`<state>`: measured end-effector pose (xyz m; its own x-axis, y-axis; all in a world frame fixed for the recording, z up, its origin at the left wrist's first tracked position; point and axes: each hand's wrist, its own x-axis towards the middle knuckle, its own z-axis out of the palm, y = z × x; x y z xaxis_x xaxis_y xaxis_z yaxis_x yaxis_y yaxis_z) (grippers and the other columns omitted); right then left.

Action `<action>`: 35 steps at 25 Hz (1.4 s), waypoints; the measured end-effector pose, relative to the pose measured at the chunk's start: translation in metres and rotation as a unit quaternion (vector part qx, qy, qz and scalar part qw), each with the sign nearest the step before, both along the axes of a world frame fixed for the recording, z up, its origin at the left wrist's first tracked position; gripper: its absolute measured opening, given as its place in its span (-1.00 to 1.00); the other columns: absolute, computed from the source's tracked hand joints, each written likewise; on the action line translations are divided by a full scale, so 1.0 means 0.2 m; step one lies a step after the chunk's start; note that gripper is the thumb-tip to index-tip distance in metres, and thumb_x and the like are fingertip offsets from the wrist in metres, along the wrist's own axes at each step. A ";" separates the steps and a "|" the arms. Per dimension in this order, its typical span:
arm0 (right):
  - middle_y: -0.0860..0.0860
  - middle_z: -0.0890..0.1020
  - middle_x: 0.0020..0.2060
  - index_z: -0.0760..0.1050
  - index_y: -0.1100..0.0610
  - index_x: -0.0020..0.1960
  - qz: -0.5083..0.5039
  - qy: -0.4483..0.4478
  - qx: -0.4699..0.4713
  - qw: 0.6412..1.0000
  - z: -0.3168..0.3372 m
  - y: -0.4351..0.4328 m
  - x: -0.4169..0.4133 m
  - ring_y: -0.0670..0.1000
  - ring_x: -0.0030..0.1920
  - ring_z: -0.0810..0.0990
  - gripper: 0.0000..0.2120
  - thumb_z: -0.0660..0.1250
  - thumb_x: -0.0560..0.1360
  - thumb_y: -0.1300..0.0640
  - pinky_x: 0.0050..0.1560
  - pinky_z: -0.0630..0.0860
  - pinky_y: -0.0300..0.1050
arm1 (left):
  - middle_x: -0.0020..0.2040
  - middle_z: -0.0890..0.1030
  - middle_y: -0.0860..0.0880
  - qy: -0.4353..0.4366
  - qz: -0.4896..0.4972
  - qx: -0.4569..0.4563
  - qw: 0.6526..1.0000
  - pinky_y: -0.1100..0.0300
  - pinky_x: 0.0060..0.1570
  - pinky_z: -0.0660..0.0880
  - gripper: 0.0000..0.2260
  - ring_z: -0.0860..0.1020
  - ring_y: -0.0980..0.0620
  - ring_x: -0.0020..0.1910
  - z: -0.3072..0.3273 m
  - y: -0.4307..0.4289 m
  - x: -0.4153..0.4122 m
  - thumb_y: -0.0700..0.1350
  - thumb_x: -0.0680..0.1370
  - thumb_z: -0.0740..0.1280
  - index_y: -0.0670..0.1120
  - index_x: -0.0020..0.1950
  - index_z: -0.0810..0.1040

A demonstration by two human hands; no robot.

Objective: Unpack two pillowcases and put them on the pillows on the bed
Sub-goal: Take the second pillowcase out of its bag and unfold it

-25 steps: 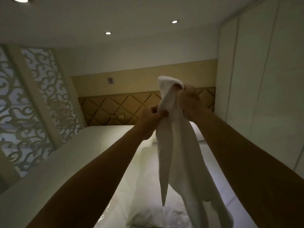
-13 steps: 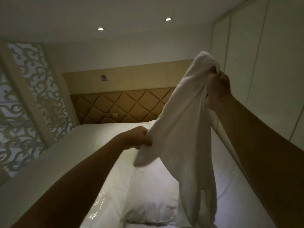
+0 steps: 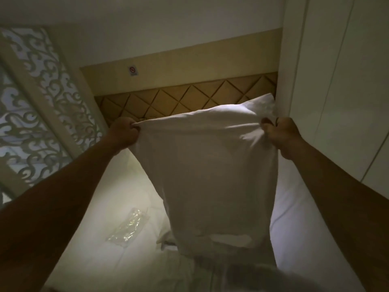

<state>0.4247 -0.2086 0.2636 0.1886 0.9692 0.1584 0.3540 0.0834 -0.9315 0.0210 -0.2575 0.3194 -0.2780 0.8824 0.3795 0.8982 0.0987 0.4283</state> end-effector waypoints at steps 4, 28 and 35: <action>0.13 0.61 -0.11 0.59 0.25 0.09 0.022 -0.027 -0.015 0.999 -0.12 0.00 0.03 0.17 -0.02 0.58 -0.64 0.36 0.54 -0.06 -0.10 0.47 -0.08 | -0.20 0.56 -0.17 0.025 0.030 0.005 0.999 0.16 -0.37 0.42 -0.79 0.53 -0.15 -0.21 -0.07 -0.01 -0.02 -0.15 0.58 0.25 -0.23 -0.07 0.62; 0.09 0.49 -0.36 0.40 0.16 -0.34 -0.036 0.004 -0.005 0.999 -0.05 0.65 -0.47 0.13 -0.21 0.50 -0.62 0.22 0.60 0.02 -0.16 0.40 -0.10 | 0.00 0.58 -0.33 -0.047 0.094 0.169 0.980 0.02 -0.07 0.41 -0.77 0.54 -0.29 -0.01 0.04 0.67 -0.42 -0.16 0.58 0.19 -0.28 0.00 0.57; 0.15 0.61 -0.02 0.58 0.21 0.03 -0.115 -0.028 -0.056 0.991 -0.32 1.48 -0.76 0.17 0.00 0.57 -0.57 0.15 0.60 -0.13 0.01 0.48 -0.04 | 0.12 0.56 -0.30 0.004 0.049 0.039 0.998 -0.03 0.07 0.41 -0.74 0.51 -0.31 0.12 -0.36 1.59 -0.59 -0.12 0.66 0.14 -0.27 0.12 0.51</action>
<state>0.2725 0.0867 0.2004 0.4008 0.9135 0.0692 0.4037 -0.1083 -0.9085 -0.0962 0.0613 0.2466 -0.3585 0.8191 0.4478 0.8892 0.1537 0.4308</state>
